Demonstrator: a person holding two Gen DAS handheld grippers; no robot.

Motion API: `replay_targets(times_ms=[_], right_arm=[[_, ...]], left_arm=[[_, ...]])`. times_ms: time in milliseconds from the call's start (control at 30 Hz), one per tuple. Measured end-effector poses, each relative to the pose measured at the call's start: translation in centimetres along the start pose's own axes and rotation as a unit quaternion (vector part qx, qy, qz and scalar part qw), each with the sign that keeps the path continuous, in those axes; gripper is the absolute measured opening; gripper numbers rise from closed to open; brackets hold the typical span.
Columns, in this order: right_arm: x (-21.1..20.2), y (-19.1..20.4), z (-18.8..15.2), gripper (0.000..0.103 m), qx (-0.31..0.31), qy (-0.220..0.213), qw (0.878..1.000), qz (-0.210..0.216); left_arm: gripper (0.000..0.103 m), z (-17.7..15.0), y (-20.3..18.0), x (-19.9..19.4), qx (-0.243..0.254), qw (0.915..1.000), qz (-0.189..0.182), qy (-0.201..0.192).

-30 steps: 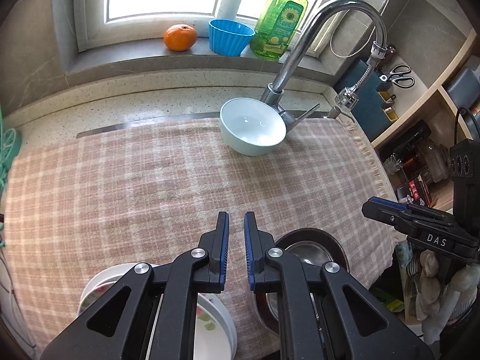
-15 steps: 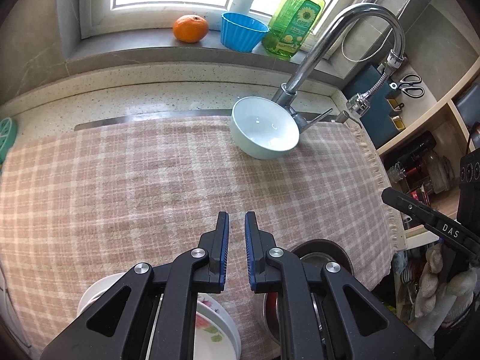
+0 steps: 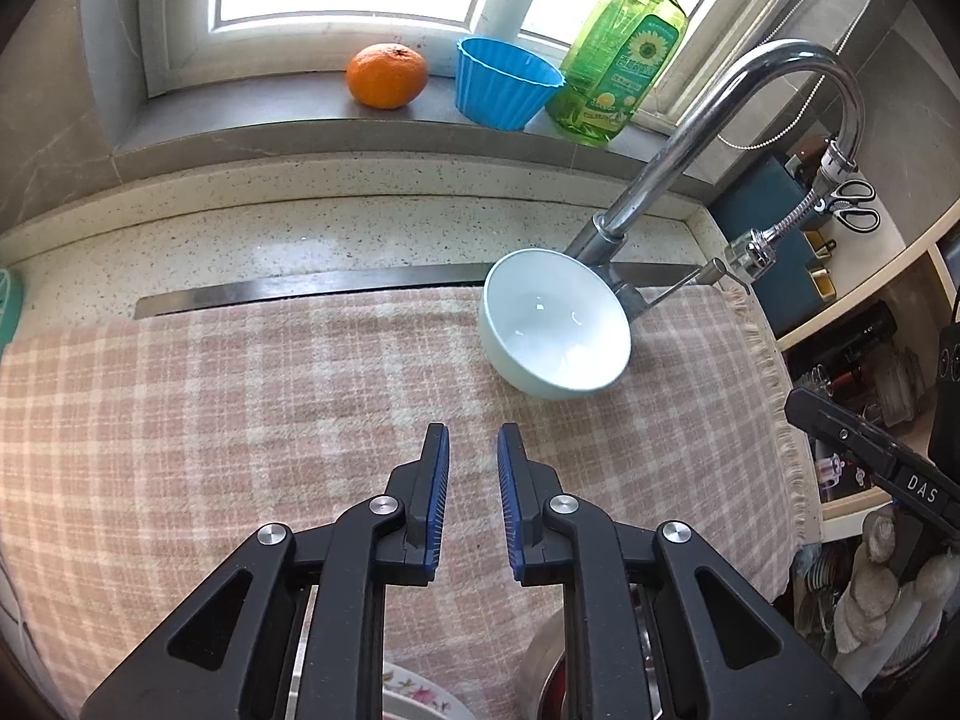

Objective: Organize plates and bowls
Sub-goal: 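Move the right gripper to the light blue bowl beside the faucet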

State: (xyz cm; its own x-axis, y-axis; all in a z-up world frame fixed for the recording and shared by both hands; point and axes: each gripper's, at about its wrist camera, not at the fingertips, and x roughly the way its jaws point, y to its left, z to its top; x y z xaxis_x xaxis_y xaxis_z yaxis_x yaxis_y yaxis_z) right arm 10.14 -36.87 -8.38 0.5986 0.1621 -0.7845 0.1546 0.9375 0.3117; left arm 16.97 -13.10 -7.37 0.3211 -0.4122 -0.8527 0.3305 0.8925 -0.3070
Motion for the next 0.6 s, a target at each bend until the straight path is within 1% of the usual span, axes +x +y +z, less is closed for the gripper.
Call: replay_targets(times_ms=[100, 233, 333, 467, 600], right_arm=[[1.5, 0.0, 0.7, 0.035, 0.003, 0.013, 1.0, -0.001], [3.4, -0.3, 1.5, 0.034, 0.021, 0.026, 0.999, 0.008], [4.5, -0.5, 1.9, 0.03, 0.03, 0.028, 0.999, 0.009], [6.2, -1.0, 2.5, 0.027, 0.054, 0.035, 0.998, 0.016], [7.7, -1.6, 3.0, 0.025, 0.084, 0.047, 0.995, 0.03]], left_arm=[[0.015, 0.9, -0.1, 1.0, -0.004, 1.0, -0.003, 0.005], [0.015, 1.8, 0.0, 2.4, -0.005, 0.9999, -0.001, 0.013], [0.015, 2.4, 0.0, 3.5, -0.014, 0.9997, -0.007, 0.02], [0.015, 3.3, 0.2, 4.9, -0.029, 0.999, -0.018, 0.028], [0.015, 4.2, -0.1, 6.1, -0.026, 0.9989, -0.018, 0.034]])
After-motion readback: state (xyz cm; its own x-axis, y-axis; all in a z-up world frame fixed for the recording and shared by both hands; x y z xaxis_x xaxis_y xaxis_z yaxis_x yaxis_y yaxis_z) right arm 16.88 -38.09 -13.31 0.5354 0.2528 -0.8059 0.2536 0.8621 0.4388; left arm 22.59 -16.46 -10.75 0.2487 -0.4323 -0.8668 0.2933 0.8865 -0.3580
